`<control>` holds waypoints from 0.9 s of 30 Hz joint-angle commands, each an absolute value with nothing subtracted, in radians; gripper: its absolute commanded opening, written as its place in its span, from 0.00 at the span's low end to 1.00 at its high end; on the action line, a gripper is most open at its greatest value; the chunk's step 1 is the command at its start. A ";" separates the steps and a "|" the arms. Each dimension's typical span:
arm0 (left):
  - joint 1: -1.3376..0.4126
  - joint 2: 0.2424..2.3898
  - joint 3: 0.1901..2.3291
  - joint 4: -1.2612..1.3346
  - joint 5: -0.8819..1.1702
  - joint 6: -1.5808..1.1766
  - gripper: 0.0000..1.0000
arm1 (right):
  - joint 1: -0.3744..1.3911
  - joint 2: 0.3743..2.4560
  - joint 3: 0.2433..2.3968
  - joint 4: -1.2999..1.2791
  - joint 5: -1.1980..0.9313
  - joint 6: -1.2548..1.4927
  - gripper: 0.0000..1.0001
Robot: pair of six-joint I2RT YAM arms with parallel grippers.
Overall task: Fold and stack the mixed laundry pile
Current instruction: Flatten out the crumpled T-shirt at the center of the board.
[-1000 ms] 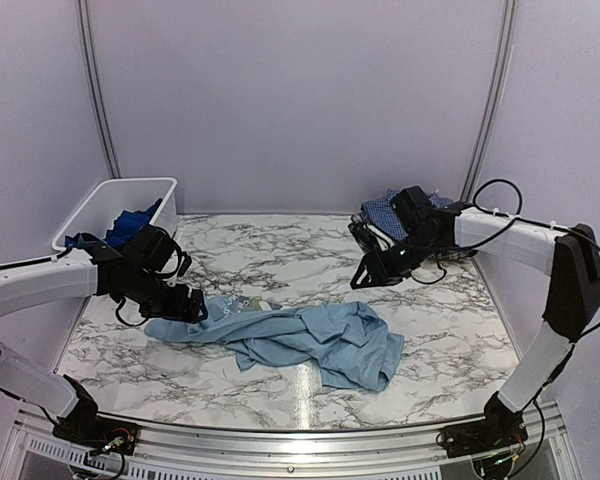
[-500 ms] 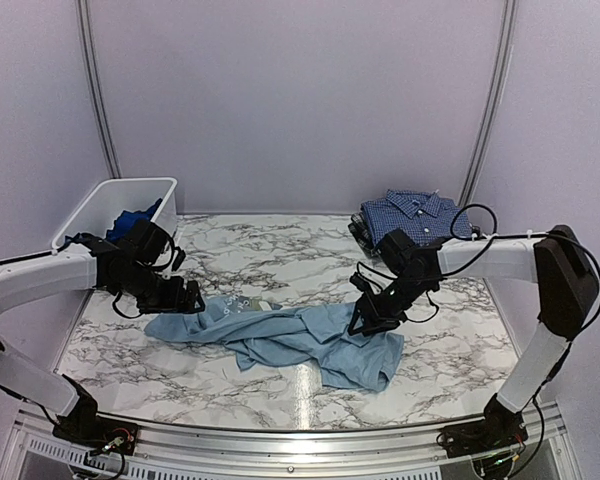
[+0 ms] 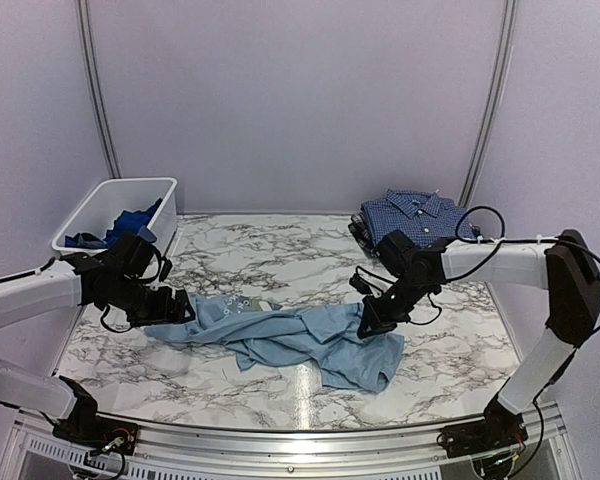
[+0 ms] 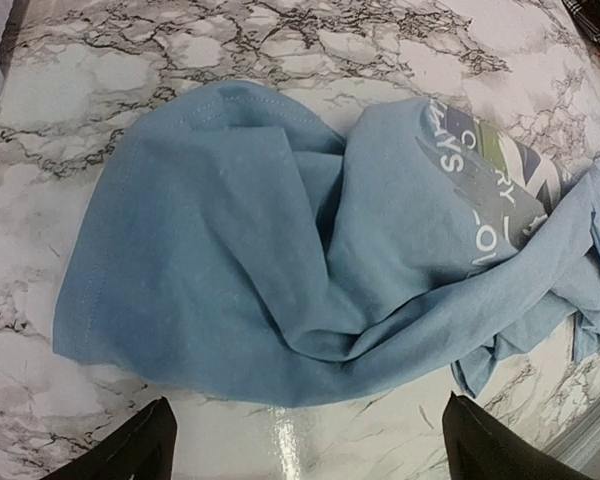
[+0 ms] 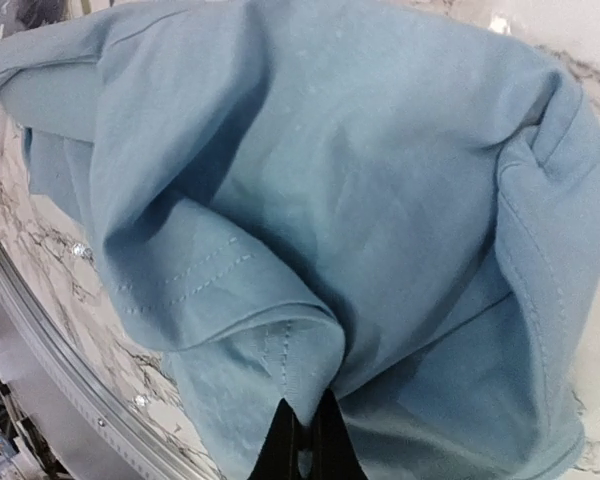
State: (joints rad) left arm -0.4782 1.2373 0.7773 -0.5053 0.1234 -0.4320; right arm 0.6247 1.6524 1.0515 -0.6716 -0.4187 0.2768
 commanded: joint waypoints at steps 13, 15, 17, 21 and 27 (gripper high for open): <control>-0.471 1.252 0.735 -0.537 0.006 -0.464 0.79 | 0.462 1.396 1.213 -0.822 -0.223 0.224 0.00; -0.469 1.263 0.744 -0.541 -0.043 -0.522 0.80 | 0.438 1.376 1.221 -0.833 -0.206 0.216 0.00; -0.469 1.255 0.745 -0.542 -0.064 -0.597 0.82 | 0.422 1.361 1.222 -0.836 -0.205 0.213 0.00; -0.464 1.187 0.708 -0.529 -0.126 -0.775 0.84 | 0.414 1.353 1.223 -0.838 -0.203 0.213 0.00; -0.454 1.188 0.623 -0.456 -0.067 -0.952 0.81 | 0.411 1.357 1.230 -0.833 -0.196 0.208 0.00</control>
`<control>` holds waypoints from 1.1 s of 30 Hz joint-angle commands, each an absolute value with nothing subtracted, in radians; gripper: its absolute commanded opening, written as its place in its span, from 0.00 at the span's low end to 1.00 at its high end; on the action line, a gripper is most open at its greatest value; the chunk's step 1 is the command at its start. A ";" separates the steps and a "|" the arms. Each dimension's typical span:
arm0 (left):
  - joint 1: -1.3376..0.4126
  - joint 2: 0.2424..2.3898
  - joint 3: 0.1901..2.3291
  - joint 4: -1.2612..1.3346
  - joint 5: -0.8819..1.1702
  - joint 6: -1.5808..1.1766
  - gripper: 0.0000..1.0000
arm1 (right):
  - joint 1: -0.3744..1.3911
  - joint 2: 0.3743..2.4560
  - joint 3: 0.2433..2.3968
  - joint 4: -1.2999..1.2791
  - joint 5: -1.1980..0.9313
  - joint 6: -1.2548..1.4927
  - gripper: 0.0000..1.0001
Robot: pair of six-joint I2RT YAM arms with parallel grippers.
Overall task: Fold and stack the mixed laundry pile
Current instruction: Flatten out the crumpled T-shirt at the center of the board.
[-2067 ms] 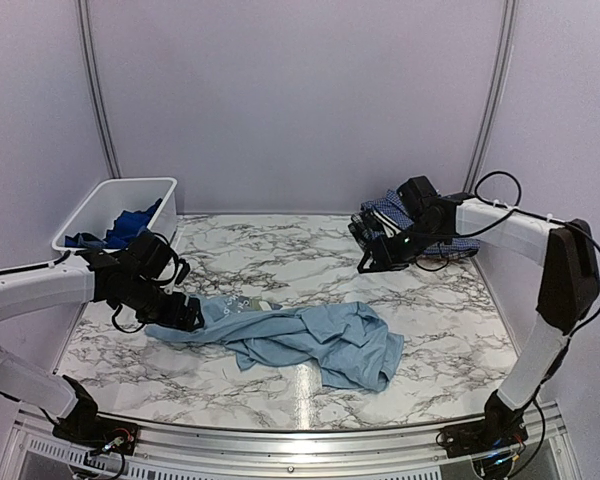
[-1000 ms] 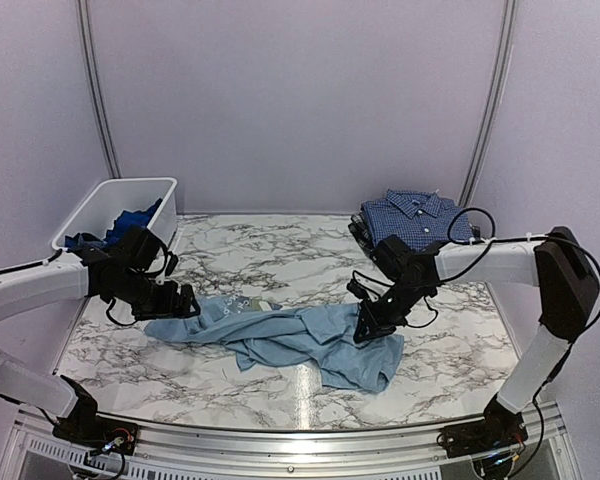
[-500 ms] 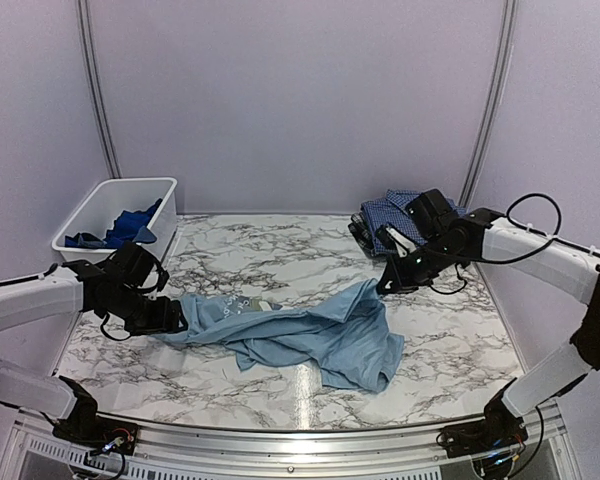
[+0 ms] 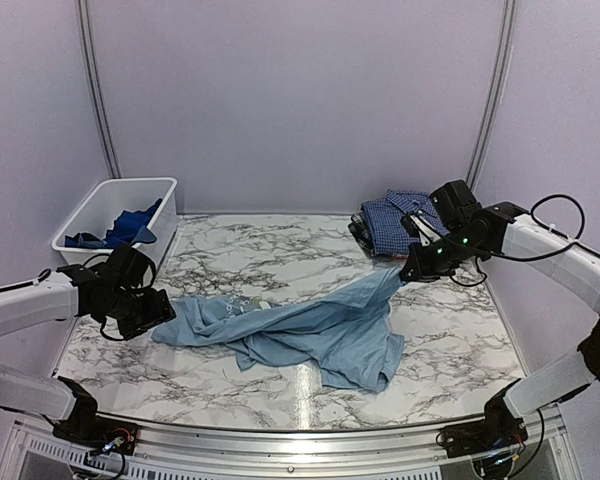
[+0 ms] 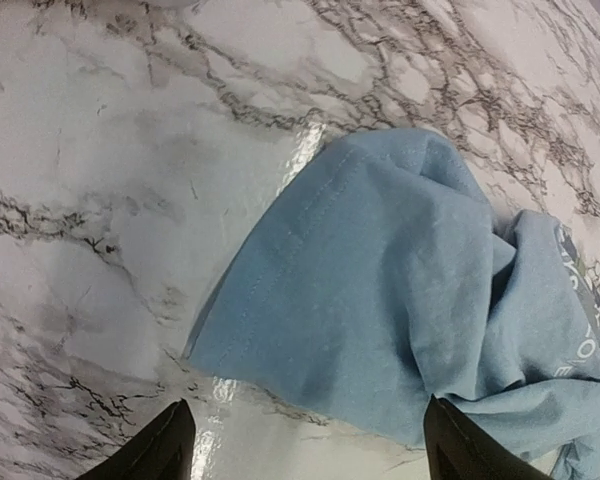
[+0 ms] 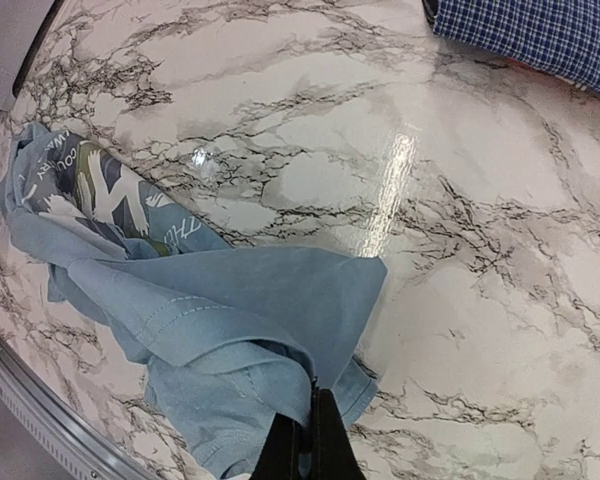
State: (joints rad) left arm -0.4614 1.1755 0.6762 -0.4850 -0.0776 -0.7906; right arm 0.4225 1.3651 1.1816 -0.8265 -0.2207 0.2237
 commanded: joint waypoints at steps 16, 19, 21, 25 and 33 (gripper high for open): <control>-0.442 1.399 0.666 -0.393 -0.125 -1.008 0.46 | 0.408 1.350 1.199 -0.831 -0.194 0.215 0.00; -0.442 1.423 0.672 -0.398 -0.141 -1.016 0.43 | 0.410 1.350 1.194 -0.831 -0.196 0.217 0.00; -0.440 1.428 0.674 -0.407 -0.159 -1.024 0.40 | 0.410 1.348 1.191 -0.831 -0.195 0.221 0.00; -0.431 1.443 0.679 -0.425 -0.170 -1.033 0.39 | 0.408 1.350 1.193 -0.831 -0.189 0.221 0.00; -0.428 1.378 0.689 -0.477 -0.165 -1.048 0.53 | 0.405 1.363 1.203 -0.825 -0.192 0.222 0.00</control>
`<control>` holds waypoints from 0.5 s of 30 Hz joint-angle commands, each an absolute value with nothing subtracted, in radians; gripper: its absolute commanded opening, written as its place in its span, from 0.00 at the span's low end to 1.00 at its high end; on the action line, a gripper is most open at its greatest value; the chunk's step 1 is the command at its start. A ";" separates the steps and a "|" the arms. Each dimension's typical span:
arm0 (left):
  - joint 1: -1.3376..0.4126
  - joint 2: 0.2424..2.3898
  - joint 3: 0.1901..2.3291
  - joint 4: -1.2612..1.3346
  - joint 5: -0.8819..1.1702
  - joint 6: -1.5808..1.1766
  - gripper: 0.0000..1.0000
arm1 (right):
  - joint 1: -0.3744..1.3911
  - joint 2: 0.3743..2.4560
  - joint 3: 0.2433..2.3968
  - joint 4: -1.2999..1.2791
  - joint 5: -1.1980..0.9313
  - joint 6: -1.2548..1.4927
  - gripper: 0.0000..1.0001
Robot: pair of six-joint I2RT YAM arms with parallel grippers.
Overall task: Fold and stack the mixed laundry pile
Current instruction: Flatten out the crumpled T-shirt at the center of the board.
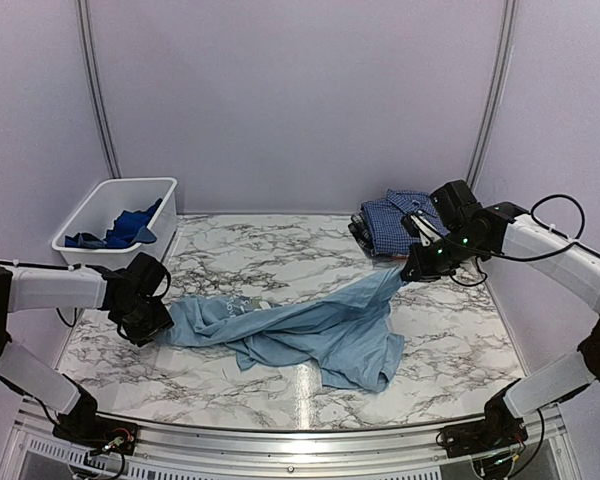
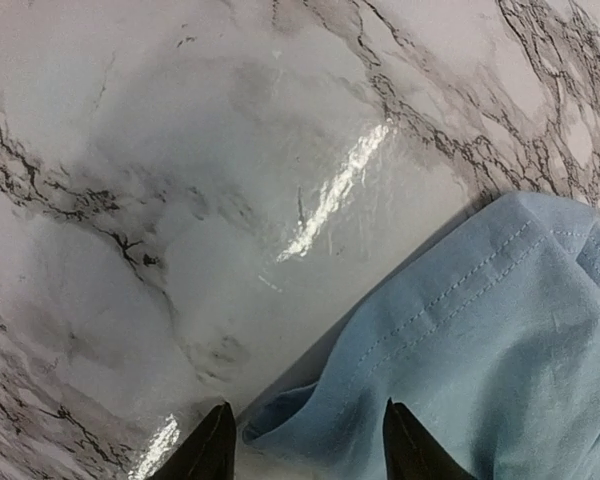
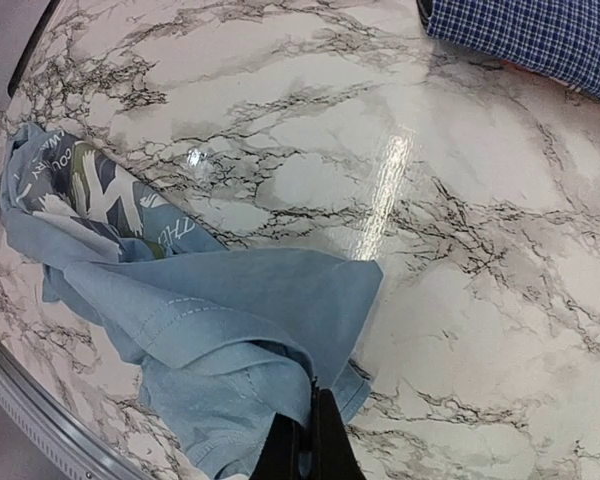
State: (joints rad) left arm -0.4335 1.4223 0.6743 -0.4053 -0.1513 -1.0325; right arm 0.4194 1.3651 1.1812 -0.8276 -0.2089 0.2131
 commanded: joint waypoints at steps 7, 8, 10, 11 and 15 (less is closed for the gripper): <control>-0.429 1.320 0.672 -0.504 -0.176 -1.066 0.49 | 0.405 1.369 1.194 -0.814 -0.205 0.232 0.00; -0.429 1.322 0.672 -0.505 -0.173 -1.064 0.47 | 0.405 1.370 1.192 -0.812 -0.208 0.234 0.00; -0.428 1.335 0.673 -0.504 -0.166 -1.061 0.42 | 0.405 1.371 1.190 -0.809 -0.211 0.238 0.00; -0.428 1.341 0.675 -0.504 -0.166 -1.058 0.40 | 0.405 1.372 1.191 -0.808 -0.213 0.239 0.00; -0.428 1.373 0.676 -0.501 -0.167 -1.049 0.35 | 0.405 1.372 1.193 -0.808 -0.212 0.248 0.00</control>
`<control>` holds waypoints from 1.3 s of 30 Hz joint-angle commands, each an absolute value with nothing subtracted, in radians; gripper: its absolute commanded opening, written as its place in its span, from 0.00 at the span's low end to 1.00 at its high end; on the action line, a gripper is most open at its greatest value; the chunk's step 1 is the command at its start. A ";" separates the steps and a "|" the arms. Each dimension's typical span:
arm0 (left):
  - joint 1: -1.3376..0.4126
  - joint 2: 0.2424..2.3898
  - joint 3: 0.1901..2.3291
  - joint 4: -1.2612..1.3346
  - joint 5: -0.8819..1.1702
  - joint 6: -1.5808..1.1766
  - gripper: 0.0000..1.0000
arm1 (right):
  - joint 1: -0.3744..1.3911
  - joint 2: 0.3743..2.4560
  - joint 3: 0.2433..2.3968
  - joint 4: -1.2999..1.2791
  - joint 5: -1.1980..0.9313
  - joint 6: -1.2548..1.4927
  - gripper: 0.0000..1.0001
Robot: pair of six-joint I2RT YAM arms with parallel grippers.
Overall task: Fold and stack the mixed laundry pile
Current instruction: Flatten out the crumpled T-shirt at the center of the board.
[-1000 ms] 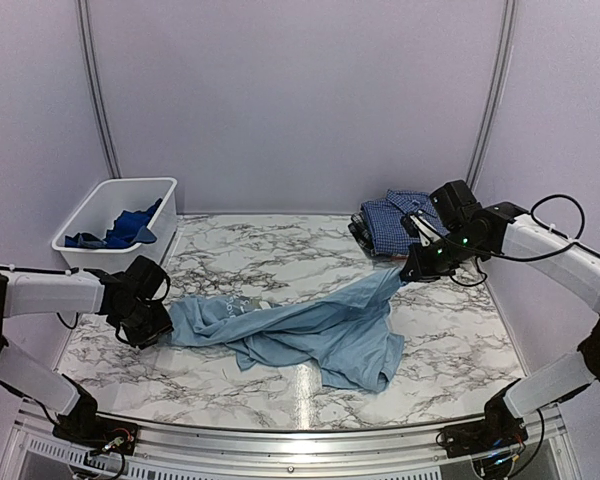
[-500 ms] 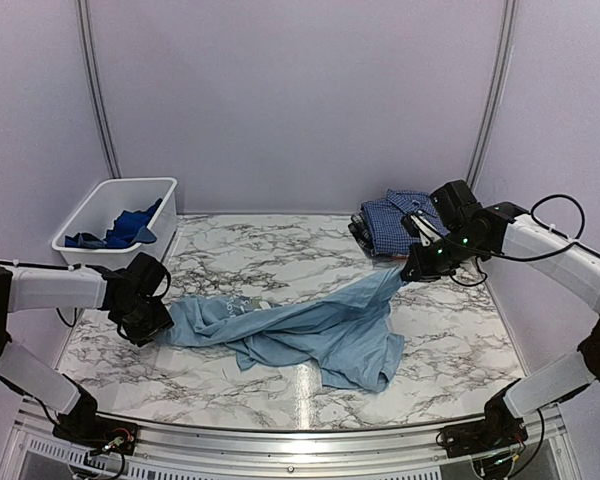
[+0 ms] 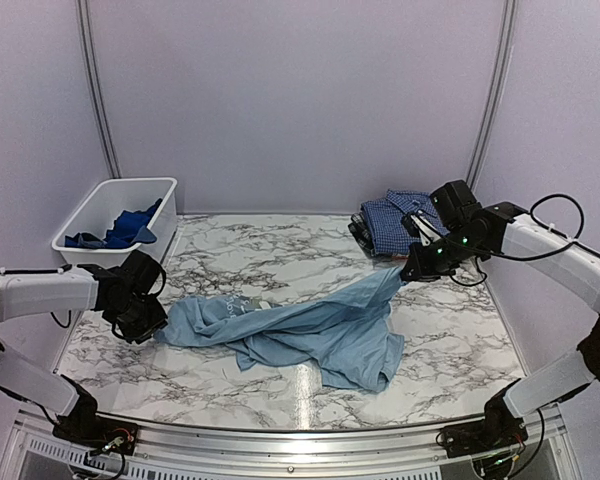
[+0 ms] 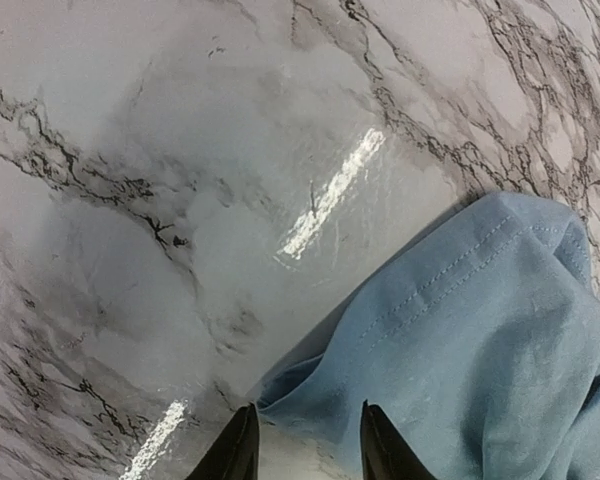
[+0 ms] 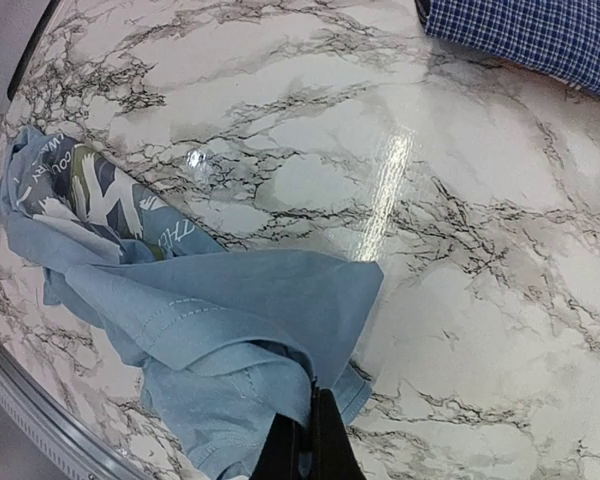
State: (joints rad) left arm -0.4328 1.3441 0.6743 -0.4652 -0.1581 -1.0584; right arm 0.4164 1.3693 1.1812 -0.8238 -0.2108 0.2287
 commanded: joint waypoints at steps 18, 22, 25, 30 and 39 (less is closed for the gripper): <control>-0.424 1.455 0.713 -0.456 -0.086 -0.966 0.00 | 0.403 1.351 1.224 -0.816 -0.167 0.262 0.00; -0.426 1.362 0.830 -0.455 -0.080 -0.913 0.00 | 0.394 1.340 1.297 -0.817 -0.139 0.244 0.00; -0.426 1.335 0.950 -0.457 -0.057 -0.843 0.00 | 0.375 1.339 1.356 -0.804 -0.131 0.231 0.00; -0.425 1.299 1.123 -0.451 -0.079 -0.818 0.00 | 0.327 1.375 1.492 -0.794 -0.108 0.170 0.00; -0.423 1.381 1.490 -0.418 0.017 -0.758 0.00 | 0.261 1.496 1.872 -0.800 -0.119 0.100 0.00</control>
